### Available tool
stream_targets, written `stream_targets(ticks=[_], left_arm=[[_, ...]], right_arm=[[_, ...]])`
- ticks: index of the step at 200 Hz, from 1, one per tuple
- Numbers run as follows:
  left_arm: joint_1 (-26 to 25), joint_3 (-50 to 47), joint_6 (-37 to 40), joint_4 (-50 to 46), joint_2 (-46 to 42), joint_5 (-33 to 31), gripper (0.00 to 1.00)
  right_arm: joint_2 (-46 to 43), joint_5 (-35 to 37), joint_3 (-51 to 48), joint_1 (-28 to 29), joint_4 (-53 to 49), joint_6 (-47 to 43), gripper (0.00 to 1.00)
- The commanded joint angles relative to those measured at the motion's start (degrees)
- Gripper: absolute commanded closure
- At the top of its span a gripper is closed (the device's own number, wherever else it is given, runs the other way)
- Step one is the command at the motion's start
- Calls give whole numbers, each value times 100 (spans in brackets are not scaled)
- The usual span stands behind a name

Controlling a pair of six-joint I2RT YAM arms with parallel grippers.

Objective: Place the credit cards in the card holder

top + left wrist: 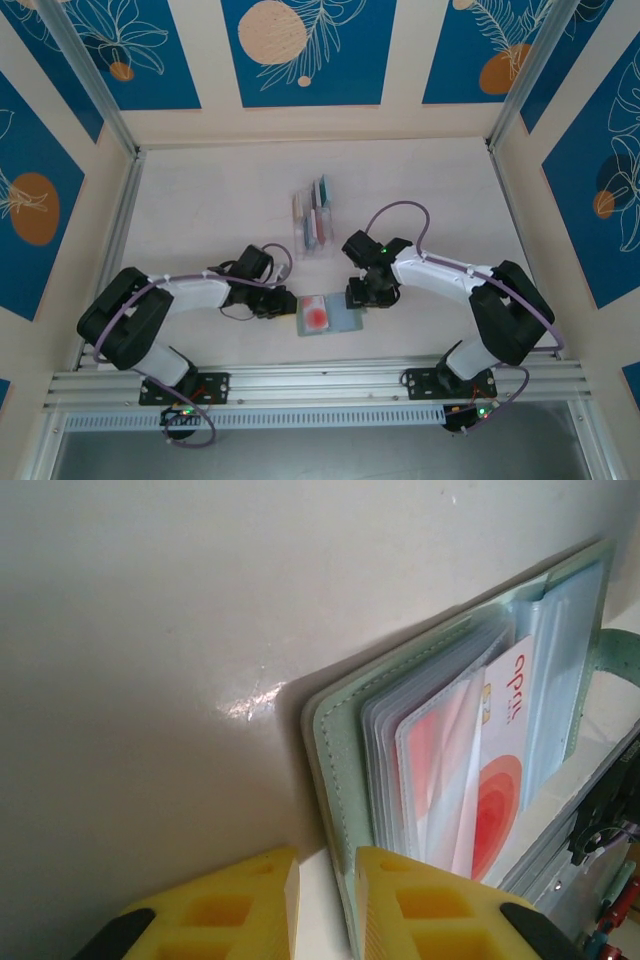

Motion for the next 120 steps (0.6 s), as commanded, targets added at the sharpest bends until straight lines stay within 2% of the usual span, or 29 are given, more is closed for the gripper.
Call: stream_targets(ticks=[1,13,24,38,86,120], left_arm=[[-105,-45,-9,189,186,130,79],[-163,-45,-56,286,270,134,79],[-214,-70,-125,418,323,138,79],[-284,-66,-229,590,401,145,79],[-466,-16,-485,1022,659,145,79],[-489,53,-673,1267,728,172,80]], right_arm=[[2,205,12,16,-176,65,72],[-37,189,81,27,-226,16,91],[-129,127,158,38,-241,-39,100],[-310,-49,252,92,-198,-123,100],[-1044,-1298,455,298,543,-103,100],[-795,-2121,415,408,1527,226,100]])
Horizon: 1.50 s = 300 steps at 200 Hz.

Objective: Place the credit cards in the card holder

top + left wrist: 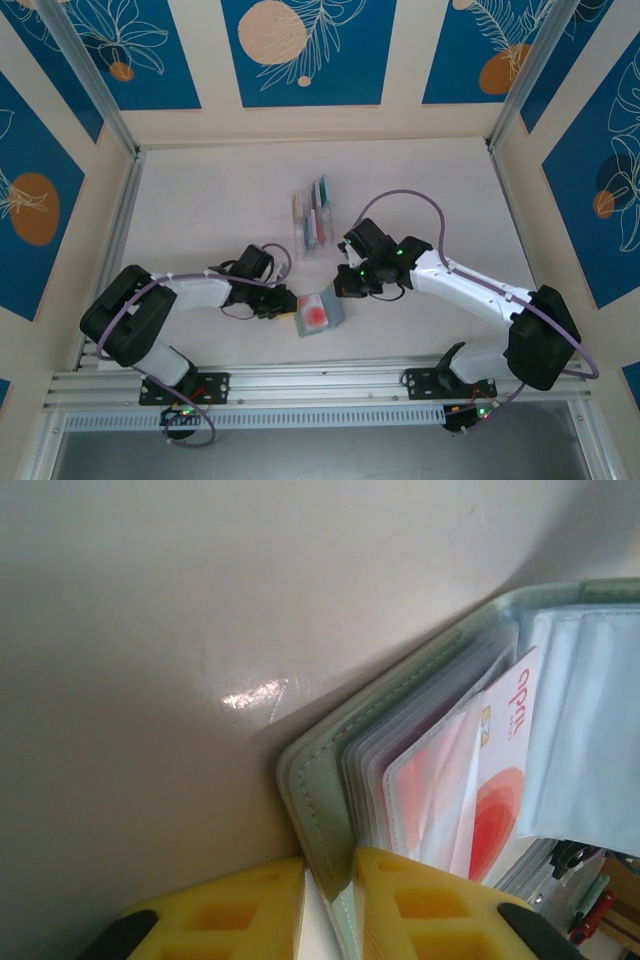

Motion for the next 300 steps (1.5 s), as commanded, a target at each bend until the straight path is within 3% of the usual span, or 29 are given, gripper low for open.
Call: stream_targets(ticks=[1,50,98,127,151,178,216,246,277,300], left_arm=[[-445,54,-201,1093,522,110,80],[-351,-105,-394,896,75,-91,80],[148,-618,-387,-355,-1434,-825,79],[436,-616,-171,-1315,-2210,-1055,78],[598,-580,-96,-1708,-2681,-1024,76],[774,-424,75,-2042,-2972,-965,75],[900,-108,331,-2219,-2877,-815,74],[898,330,649,-2523,-2704,-806,73],[892,628,859,-2578,-2459,-623,73],[855,899,976,-2580,-2235,-542,73]], right_arm=[[244,-910,60,113,817,255,100],[1456,-1496,118,377,2202,706,100],[2116,-1583,91,520,2772,815,98],[2500,-1481,303,635,2683,785,85],[2303,-1234,551,668,2201,568,63],[2140,-1245,1156,633,961,129,54],[1459,-1355,1252,427,54,-231,41],[669,-900,789,5,-387,-273,44],[-37,-863,-123,-881,-411,-155,66],[122,-1014,-408,-946,-153,-147,80]])
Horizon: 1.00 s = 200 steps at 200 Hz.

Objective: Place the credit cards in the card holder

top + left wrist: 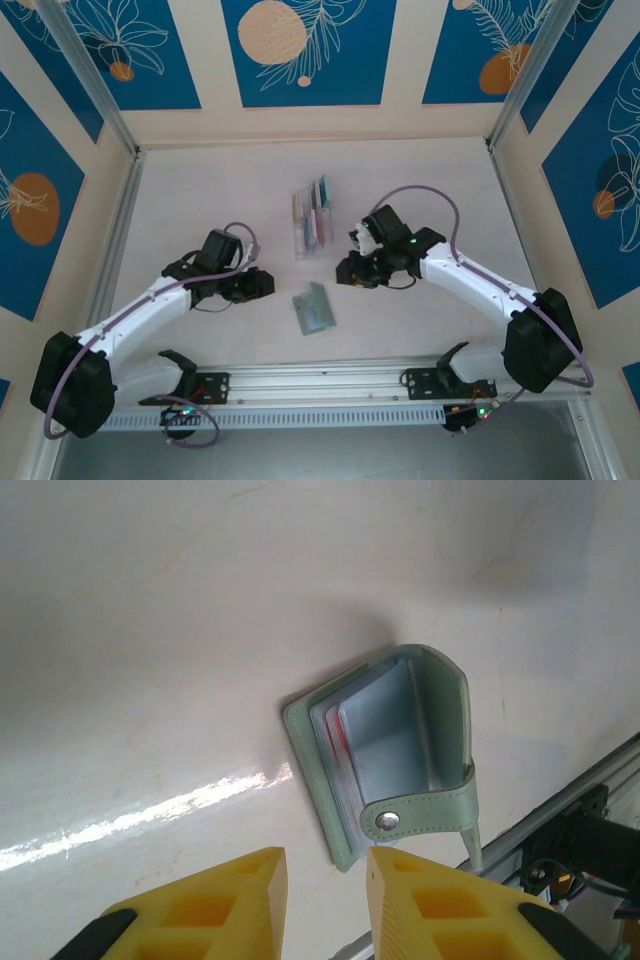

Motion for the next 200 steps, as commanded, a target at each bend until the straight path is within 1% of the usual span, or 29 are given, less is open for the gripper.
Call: stream_targets(ticks=[1,9,24,54,78,93,112,135,172,200], left_arm=[[7,358,313,-215,201,220,73],[-53,487,348,-213,301,241,73],[-240,760,410,-238,526,268,73],[-678,1237,488,-259,1093,247,73],[-887,1330,475,-136,1469,275,73],[-951,1240,424,46,1672,334,73],[-965,1046,359,267,1909,367,74],[-968,740,264,575,2077,390,75],[-1060,434,183,960,2307,413,75],[-1092,295,143,1050,2427,293,76]], right_arm=[[190,-136,-287,27,-73,-3,81],[361,-188,-292,122,58,-3,85],[731,-142,-210,398,307,27,88],[1626,82,227,1068,593,81,91],[2310,342,641,1571,576,78,89],[2637,562,827,1746,431,101,86],[2881,812,963,1837,196,128,80],[2827,785,854,1836,223,190,74],[2623,609,782,1746,288,173,69],[2519,371,754,1668,418,173,69]])
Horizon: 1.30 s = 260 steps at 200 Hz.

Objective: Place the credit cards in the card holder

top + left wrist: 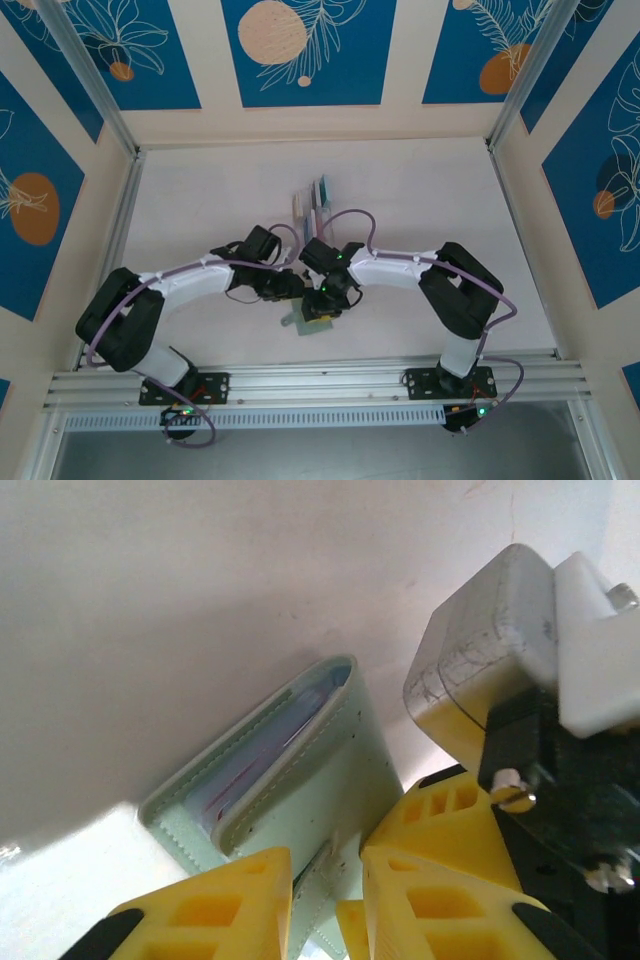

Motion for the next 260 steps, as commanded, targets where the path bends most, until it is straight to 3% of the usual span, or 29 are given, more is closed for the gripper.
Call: stream_targets(ticks=[1,75,107,160,222,260], left_arm=[[-178,-285,8,-31,290,-127,76],[-169,-648,59,-44,274,-487,77],[-168,-630,220,-187,342,-681,78],[-162,-665,303,-244,433,-812,78],[-145,-787,244,-29,587,-777,78],[-142,-847,143,187,653,-681,78]], right_arm=[[-88,-68,-72,-63,201,2,69],[-866,-586,-372,-574,302,-133,68],[-1014,-613,-548,-927,147,-366,52],[-683,-1332,-810,-1119,674,-565,43],[10,-1933,-711,-801,1395,-417,44],[150,-2091,-581,-701,1732,-358,58]])
